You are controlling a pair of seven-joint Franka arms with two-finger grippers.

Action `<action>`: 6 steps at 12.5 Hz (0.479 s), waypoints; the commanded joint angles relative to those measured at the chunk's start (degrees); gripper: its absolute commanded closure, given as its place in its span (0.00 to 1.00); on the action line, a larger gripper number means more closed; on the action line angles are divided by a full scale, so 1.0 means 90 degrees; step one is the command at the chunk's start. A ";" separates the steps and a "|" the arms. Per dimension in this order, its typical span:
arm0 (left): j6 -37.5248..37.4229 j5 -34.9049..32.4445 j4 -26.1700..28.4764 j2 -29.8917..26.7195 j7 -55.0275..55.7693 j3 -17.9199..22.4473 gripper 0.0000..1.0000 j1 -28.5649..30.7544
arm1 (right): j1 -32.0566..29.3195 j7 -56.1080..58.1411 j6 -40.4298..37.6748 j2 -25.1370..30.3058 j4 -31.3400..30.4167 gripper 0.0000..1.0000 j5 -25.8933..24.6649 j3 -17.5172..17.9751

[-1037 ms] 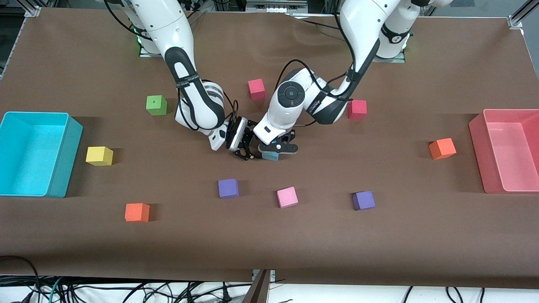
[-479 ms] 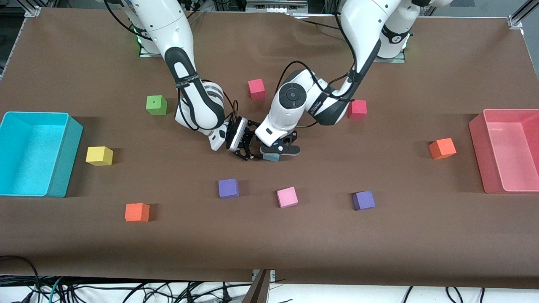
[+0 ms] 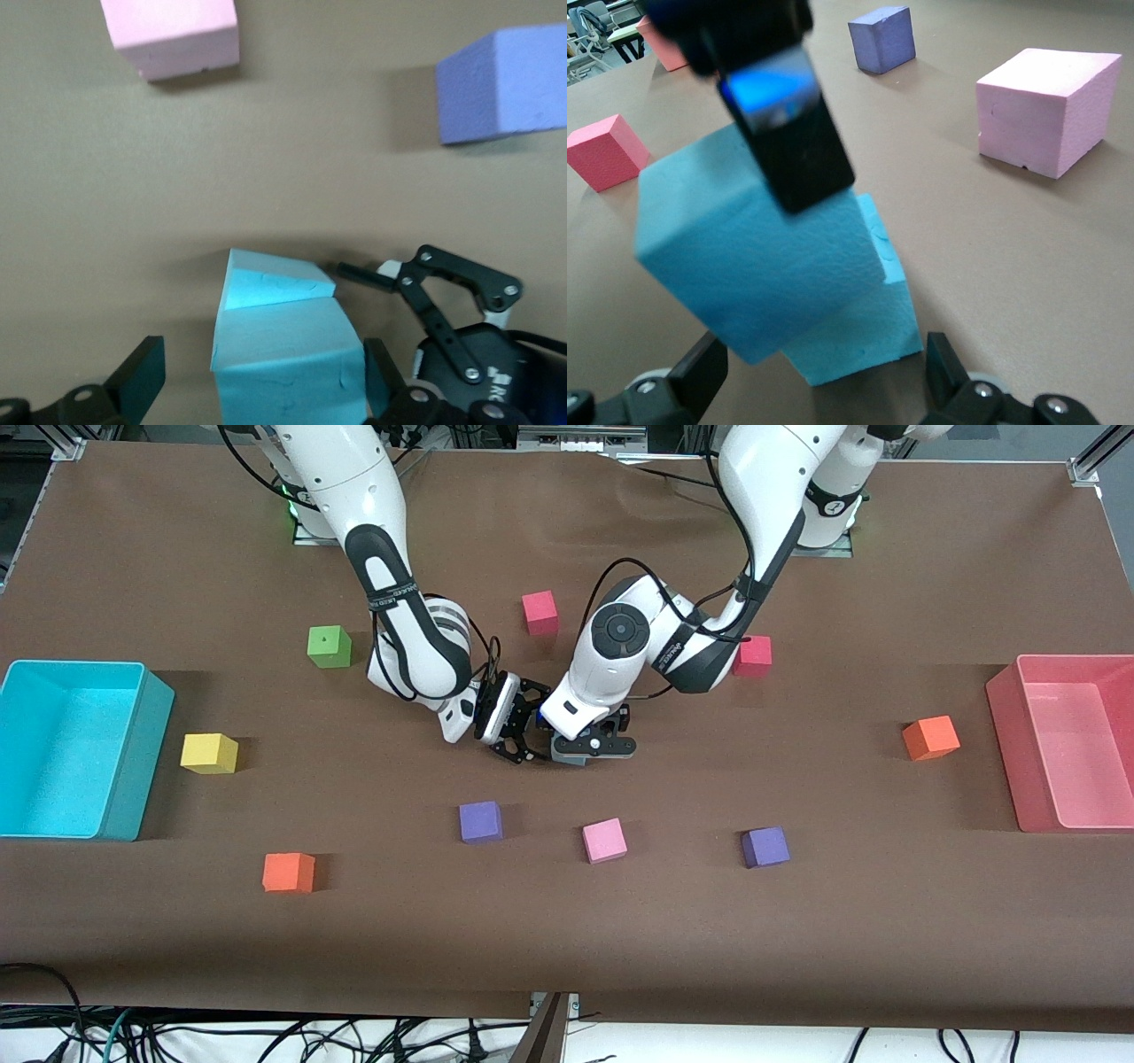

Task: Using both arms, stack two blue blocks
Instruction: 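Open the left gripper and lift both grippers away from the stack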

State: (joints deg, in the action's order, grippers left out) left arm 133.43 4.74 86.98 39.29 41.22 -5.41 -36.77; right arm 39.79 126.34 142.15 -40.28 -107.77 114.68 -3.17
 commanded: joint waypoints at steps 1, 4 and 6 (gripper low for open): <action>-0.0574 -0.0107 -0.0026 -0.0428 0.0108 0.0084 0.00 0.0032 | -0.0056 0.0122 -0.0091 0.0236 -0.0348 0.01 0.0060 -0.0019; -0.1307 -0.0087 -0.0016 -0.0906 0.0089 0.0074 0.00 0.0266 | -0.0056 0.0112 -0.0091 0.0617 -0.0906 0.01 -0.0105 -0.0019; -0.1990 -0.0097 0.0003 -0.1277 0.0030 0.0035 0.00 0.0529 | -0.0056 0.0005 -0.0062 0.0929 -0.1228 0.01 -0.0106 -0.0019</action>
State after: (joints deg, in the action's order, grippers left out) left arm 120.12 4.74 85.86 31.37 41.36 -4.51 -34.02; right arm 39.74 126.56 142.15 -36.82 -113.98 114.44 -3.55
